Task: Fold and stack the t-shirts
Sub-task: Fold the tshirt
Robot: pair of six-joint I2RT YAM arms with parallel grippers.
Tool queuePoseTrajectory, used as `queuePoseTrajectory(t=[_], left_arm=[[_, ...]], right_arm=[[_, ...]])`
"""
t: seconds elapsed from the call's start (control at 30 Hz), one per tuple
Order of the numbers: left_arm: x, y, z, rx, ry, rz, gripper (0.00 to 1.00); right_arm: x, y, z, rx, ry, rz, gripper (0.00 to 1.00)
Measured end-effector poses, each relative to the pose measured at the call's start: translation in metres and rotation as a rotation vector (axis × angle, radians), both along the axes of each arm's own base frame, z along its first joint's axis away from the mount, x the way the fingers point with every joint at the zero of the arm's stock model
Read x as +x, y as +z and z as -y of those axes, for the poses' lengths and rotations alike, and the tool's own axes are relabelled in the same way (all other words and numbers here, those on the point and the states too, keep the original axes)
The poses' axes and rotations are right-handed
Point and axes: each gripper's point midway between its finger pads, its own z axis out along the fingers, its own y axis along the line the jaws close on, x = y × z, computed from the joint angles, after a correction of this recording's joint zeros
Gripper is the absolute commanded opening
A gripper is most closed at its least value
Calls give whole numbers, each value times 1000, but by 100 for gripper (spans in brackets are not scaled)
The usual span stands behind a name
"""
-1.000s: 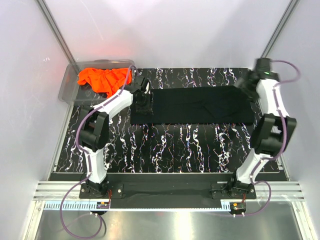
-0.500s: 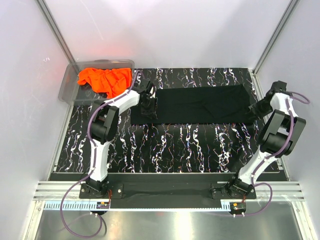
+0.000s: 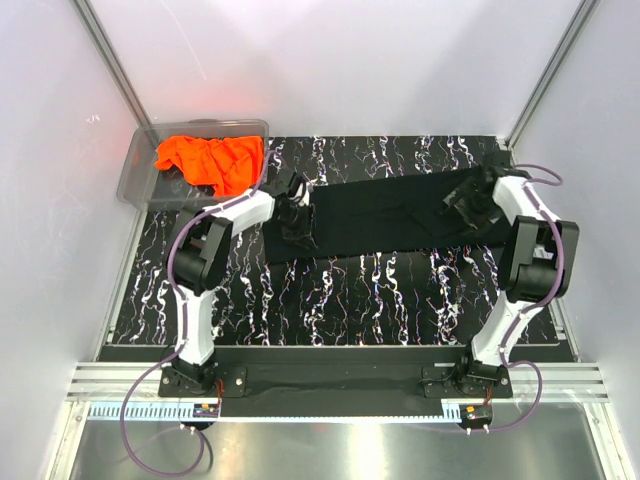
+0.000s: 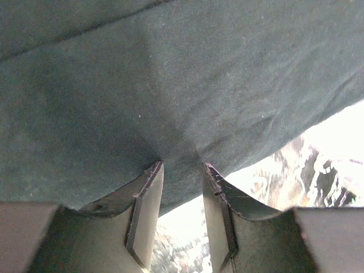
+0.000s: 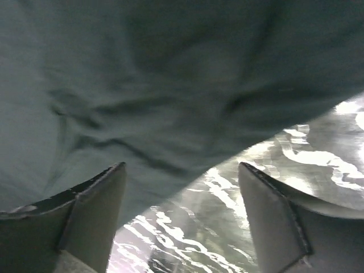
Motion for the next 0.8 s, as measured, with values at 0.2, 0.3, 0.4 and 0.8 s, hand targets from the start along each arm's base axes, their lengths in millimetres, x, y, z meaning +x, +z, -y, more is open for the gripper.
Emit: queuePoseTrajectory(t=[0.2,0.3,0.4,0.8], left_arm=[[-46,0,15,-22,-51,-62,40],[-77,0,28,-29,-89,-99,40],[-106,-1,41,-32,-117,-130,40],[-205,11,88,-25,-268,-190,73]], right_arm=[[28,1,-20,-18,7,20,100],[36,-6,-16,-60,-12,6,100],[38,-10,-14,-118,-16,-20,100],[44,-36,-11,-300,98,-104,100]])
